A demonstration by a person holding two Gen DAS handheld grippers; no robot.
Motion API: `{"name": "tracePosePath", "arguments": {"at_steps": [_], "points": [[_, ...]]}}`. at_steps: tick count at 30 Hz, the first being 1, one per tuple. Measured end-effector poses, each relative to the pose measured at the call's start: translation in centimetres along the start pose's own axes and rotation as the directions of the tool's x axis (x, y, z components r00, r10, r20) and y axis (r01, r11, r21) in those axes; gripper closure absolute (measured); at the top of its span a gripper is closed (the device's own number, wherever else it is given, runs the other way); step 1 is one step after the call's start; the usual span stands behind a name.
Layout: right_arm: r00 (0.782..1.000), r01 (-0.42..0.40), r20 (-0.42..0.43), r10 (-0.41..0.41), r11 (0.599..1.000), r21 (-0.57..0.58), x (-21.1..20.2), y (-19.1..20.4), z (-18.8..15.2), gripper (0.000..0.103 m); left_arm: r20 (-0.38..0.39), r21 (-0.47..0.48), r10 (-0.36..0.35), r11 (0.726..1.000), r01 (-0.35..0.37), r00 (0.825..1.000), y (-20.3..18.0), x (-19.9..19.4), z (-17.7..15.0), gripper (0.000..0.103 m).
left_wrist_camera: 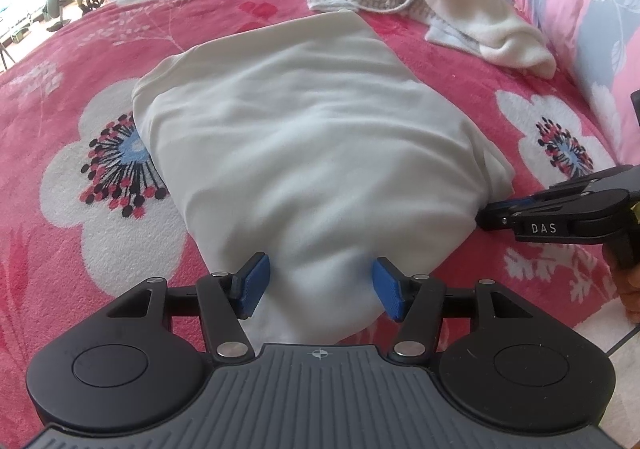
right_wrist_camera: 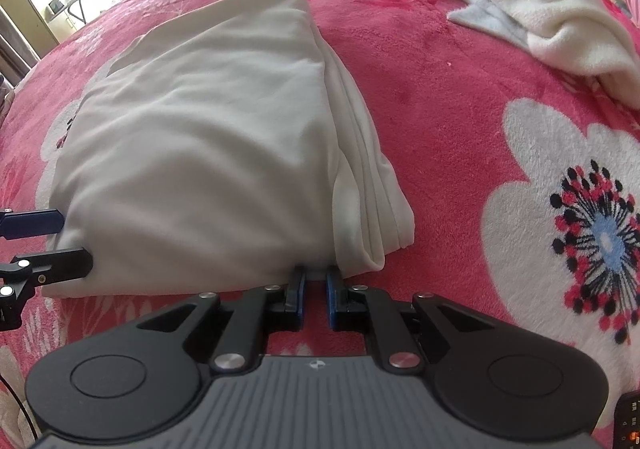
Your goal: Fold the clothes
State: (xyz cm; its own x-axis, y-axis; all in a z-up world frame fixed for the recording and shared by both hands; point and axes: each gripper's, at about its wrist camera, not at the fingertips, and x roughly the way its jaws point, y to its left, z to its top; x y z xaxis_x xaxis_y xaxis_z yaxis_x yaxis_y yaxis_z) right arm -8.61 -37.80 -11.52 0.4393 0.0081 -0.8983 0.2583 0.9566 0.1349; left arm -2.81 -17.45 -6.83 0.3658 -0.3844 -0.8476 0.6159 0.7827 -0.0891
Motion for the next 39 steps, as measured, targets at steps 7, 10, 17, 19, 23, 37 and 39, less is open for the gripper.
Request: {"name": "tracePosePath", "arguments": {"at_steps": [7, 10, 17, 19, 23, 37, 39], "points": [[1.000, -0.004, 0.000, 0.004, 1.000, 0.004, -0.03, -0.11, -0.02, 0.093, -0.002, 0.005, 0.011, 1.000, -0.011, 1.000, -0.24, 0.04, -0.03, 0.045], [1.000, -0.006, 0.000, 0.006, 1.000, 0.008, -0.05, -0.21, -0.05, 0.093, -0.003, 0.006, 0.014, 1.000, -0.014, 1.000, -0.29, 0.05, -0.03, 0.045], [1.000, -0.008, 0.000, 0.008, 1.000, 0.010, -0.04, -0.28, -0.04, 0.093, -0.003, 0.007, 0.018, 1.000, -0.018, 1.000, -0.38, 0.06, -0.05, 0.044], [1.000, -0.007, 0.000, 0.007, 1.000, 0.011, -0.05, -0.23, -0.07, 0.093, -0.003, 0.006, 0.019, 1.000, -0.019, 1.000, -0.40, 0.07, -0.05, 0.044], [1.000, -0.008, 0.000, 0.008, 1.000, 0.012, -0.08, -0.23, -0.13, 0.093, -0.004, 0.007, 0.021, 1.000, -0.021, 1.000, -0.44, 0.09, -0.05, 0.044], [1.000, -0.015, -0.001, 0.015, 1.000, 0.021, -0.12, -0.46, -0.03, 0.093, -0.005, 0.013, 0.029, 0.999, -0.029, 1.000, -0.66, 0.14, -0.12, 0.042], [1.000, -0.017, -0.001, 0.017, 1.000, 0.024, -0.11, -0.50, -0.03, 0.093, -0.005, 0.014, 0.030, 0.999, -0.030, 1.000, -0.71, 0.15, -0.11, 0.042]]}}
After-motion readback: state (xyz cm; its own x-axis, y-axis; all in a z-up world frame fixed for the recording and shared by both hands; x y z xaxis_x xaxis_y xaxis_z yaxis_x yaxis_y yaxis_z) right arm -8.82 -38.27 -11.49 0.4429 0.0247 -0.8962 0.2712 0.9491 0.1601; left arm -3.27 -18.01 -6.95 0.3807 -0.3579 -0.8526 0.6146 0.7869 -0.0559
